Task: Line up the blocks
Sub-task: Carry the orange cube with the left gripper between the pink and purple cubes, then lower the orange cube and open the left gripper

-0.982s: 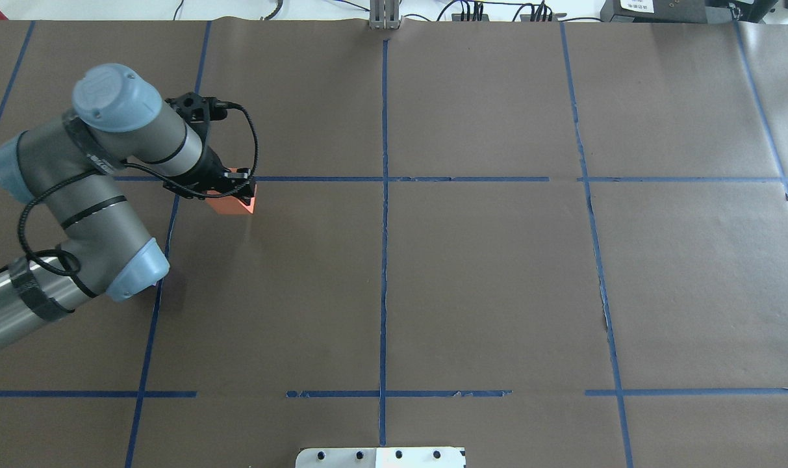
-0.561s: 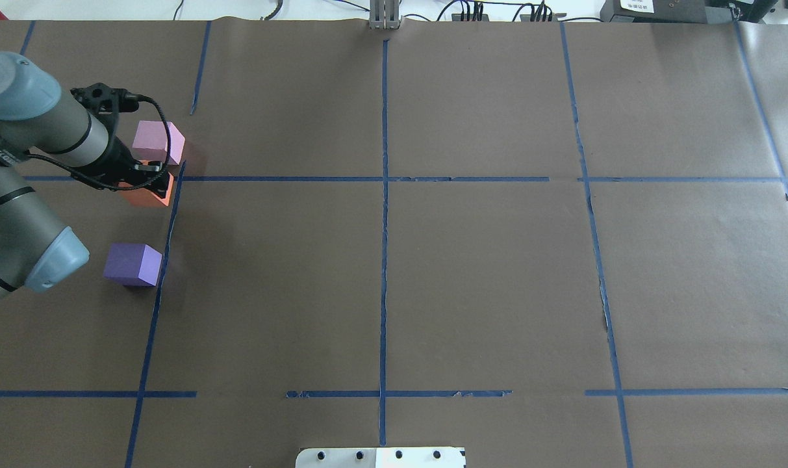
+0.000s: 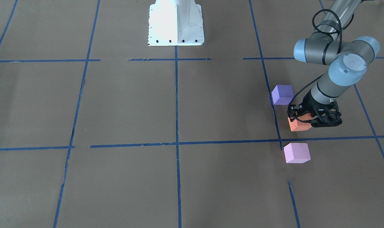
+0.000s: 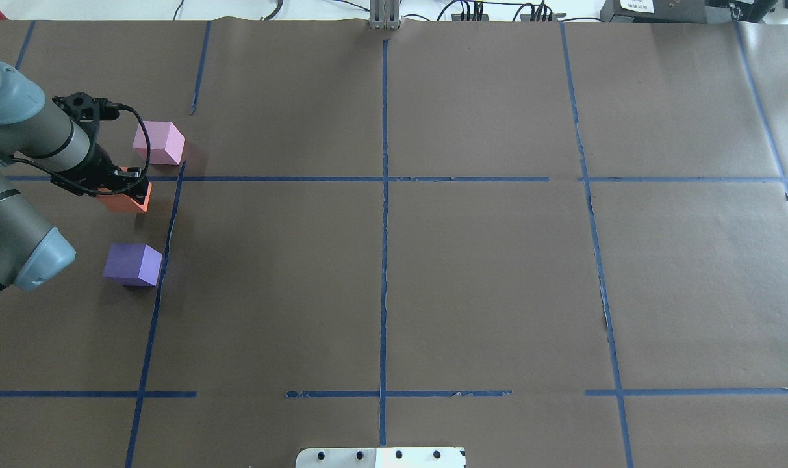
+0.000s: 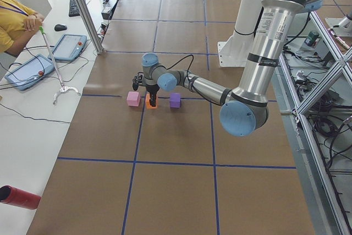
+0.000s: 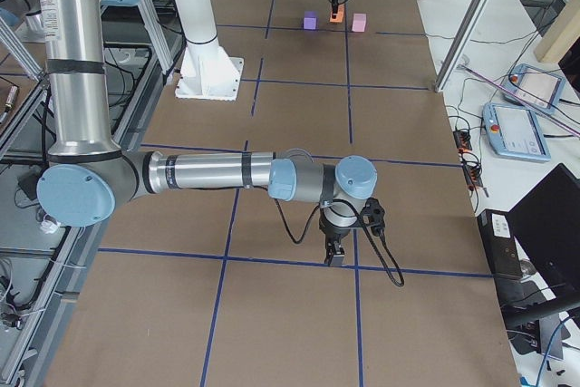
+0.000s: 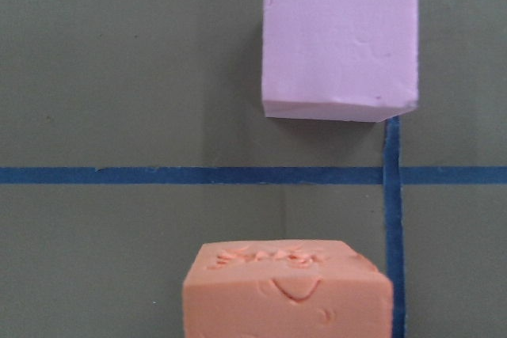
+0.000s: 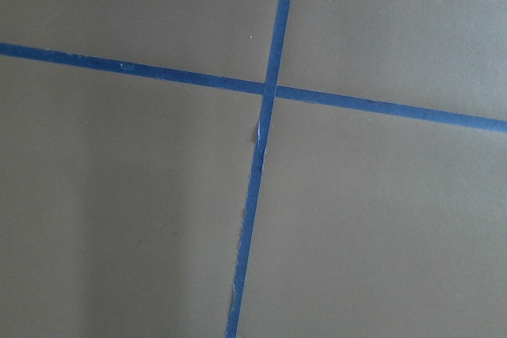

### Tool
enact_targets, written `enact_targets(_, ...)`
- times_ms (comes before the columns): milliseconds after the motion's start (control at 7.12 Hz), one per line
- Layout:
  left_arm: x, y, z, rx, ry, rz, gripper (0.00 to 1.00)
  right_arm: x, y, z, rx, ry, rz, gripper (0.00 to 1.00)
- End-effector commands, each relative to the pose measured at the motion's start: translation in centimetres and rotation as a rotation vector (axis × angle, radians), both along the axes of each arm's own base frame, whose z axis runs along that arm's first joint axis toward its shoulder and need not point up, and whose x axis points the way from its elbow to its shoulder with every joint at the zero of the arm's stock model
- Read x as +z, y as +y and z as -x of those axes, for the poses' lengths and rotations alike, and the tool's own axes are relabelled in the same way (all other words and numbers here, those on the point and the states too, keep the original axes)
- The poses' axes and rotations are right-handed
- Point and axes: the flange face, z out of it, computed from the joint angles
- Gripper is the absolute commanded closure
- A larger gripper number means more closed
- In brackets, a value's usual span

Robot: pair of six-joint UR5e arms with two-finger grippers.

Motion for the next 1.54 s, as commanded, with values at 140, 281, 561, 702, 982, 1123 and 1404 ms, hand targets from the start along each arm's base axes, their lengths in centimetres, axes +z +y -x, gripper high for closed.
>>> enact_targets(140, -0.4, 0.3, -1.2, 0.034, 0.031, 0.027, 0.94, 0.0, 0.0, 0.0, 0.0, 0.0, 0.0, 0.0)
enact_targets(281, 0.5, 0.3, -1.6, 0.039, 0.033, 0.025, 0.67, 0.0, 0.0, -0.1, 0.001, 0.0, 0.0, 0.0)
enact_targets(561, 0.5, 0.2, -1.7, 0.039, 0.063, -0.01, 0.0, 0.0, 0.0, 0.0, 0.0, 0.0, 0.0, 0.0)
enact_targets(702, 0.7, 0.3, -1.6, 0.038, 0.06, -0.005, 0.0, 0.0, 0.0, 0.0, 0.0, 0.0, 0.0, 0.0)
enact_targets(982, -0.3, -2.7, 3.9, -0.05, 0.067, -0.032, 0.0, 0.0, 0.0, -0.1, 0.001, 0.0, 0.0, 0.0)
enact_targets(1123, -0.3, -3.6, 5.8, -0.082, 0.066, -0.032, 0.0, 0.0, 0.0, 0.0, 0.0, 0.0, 0.0, 0.0)
enact_targets(1404, 0.3, -3.4, 6.3, -0.083, 0.06, -0.028, 0.0, 0.0, 0.0, 0.0, 0.0, 0.0, 0.0, 0.0)
